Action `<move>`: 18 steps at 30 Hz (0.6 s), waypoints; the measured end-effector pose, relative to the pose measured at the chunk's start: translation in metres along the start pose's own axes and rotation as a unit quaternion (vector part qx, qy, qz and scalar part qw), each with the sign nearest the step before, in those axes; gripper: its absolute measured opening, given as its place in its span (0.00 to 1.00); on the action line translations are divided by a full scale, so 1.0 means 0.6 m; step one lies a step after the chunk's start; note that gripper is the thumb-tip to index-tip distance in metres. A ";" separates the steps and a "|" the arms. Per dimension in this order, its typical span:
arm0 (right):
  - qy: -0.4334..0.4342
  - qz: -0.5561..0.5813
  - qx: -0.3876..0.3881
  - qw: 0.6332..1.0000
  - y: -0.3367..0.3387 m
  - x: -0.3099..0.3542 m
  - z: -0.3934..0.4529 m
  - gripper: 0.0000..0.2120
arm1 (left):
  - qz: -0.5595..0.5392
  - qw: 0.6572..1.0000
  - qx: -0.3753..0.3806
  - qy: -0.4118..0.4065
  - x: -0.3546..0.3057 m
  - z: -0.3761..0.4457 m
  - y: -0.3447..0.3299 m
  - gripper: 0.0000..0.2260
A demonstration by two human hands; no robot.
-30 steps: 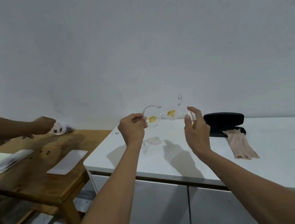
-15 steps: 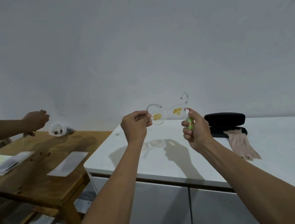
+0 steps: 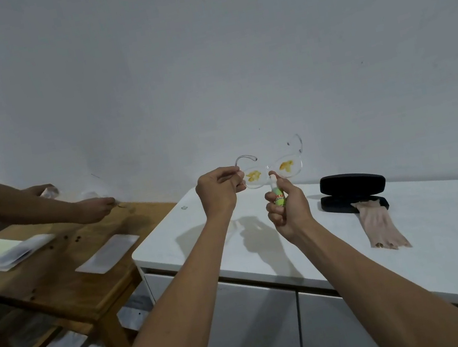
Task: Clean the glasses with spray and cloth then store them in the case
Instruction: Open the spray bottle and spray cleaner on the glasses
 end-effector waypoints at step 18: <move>0.228 -0.226 -0.251 0.913 0.179 0.180 -0.056 0.12 | 0.000 1.000 0.006 0.009 0.048 -0.015 -0.032 0.04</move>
Point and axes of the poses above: each hand's wrist, its own z-axis towards the middle knuckle, its own y-axis out of the back of the hand, x = y × z, the point moved 7 cm from there along z, towards the middle knuckle, and after that the axes turned 5 degrees about -y, right-handed, at the moved point
